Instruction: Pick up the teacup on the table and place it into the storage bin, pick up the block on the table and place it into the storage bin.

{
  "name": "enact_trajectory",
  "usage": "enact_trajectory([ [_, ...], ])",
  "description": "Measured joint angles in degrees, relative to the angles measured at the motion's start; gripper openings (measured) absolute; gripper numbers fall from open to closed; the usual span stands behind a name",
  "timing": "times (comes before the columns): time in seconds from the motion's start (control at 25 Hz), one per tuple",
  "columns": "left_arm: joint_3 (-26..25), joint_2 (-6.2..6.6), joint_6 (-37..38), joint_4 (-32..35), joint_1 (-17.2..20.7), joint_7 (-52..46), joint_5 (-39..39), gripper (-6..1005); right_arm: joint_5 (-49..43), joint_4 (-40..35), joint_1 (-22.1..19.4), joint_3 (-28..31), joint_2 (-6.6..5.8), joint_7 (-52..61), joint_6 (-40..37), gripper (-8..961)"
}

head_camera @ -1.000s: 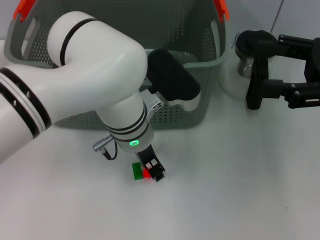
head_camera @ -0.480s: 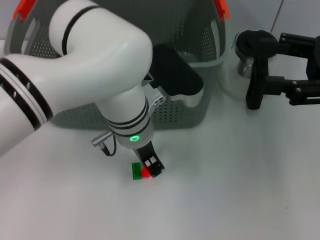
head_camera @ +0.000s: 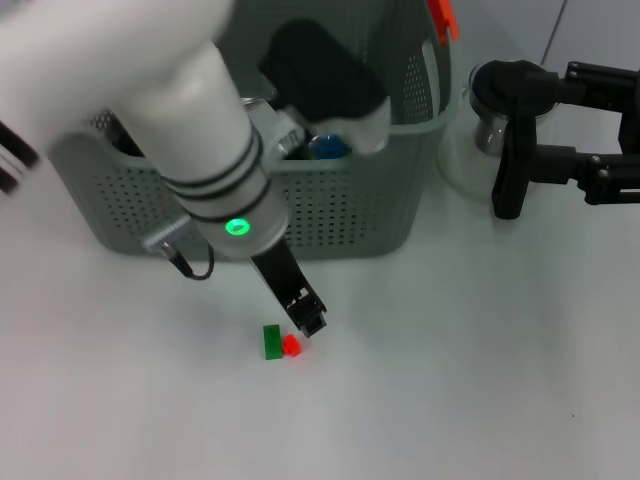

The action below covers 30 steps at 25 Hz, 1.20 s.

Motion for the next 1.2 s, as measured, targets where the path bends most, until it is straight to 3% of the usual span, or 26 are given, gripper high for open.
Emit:
enact_trajectory([
  [0.12,-7.31,0.12,6.31,3.88,-0.1,2.47,-3.09,372,0.13,0.02,-0.01,0.1,-0.15,0.23,0.0,864],
  [0.16,-13.14,0.21,10.16,6.77,-0.35,3.8,-4.56,372,0.16,0.03,-0.02,0.17,-0.16,0.27,0.0,864],
  [0.2,-13.14,0.21,10.16,6.77,-0.35,3.8,-4.56,372,0.18,0.03,-0.04,0.26,-0.19,0.28,0.0,865],
  [0.36,-24.45,0.62,16.02,11.46,-1.46,6.84,-7.94,373,0.51,0.05,-0.11,0.44,-0.32,0.34,0.03,865],
  [0.44,-30.82,1.58,17.87,11.99,-2.78,8.43,-9.91,375,0.8,0.04,-0.12,0.4,-0.37,0.47,0.06,865],
  [0.48,-33.96,2.55,18.19,11.65,-3.51,9.14,-10.86,376,0.91,0.03,-0.12,0.34,-0.39,0.56,0.06,865],
  [0.52,-38.42,4.47,17.76,10.25,-4.45,10.24,-12.43,378,1.11,0.01,-0.11,0.21,-0.41,0.7,0.08,865],
  [0.56,-38.42,4.47,17.76,10.25,-4.45,10.24,-12.43,379,1.24,0.0,-0.12,0.18,-0.44,0.81,0.08,865],
  [0.76,-43.18,10.63,8.6,0.22,-6.3,12.07,-13.88,387,1.39,-0.03,-0.11,0.08,-0.46,1.1,0.1,866],
  [0.88,-43.56,12.34,2.14,-5.43,-7.57,12.9,-13.42,392,1.4,-0.04,0.05,0.08,-0.49,1.58,0.1,865],
  [1.04,-42.89,12.63,-3.79,-8.32,-8.21,13.28,-10.9,399,1.39,-0.05,0.32,0.08,-0.7,2.0,0.1,865],
  [1.2,-40.48,10.81,-11.19,-8.66,-7.53,13.2,-4.66,405,1.35,-0.04,0.4,0.08,-0.8,2.01,0.13,865],
])
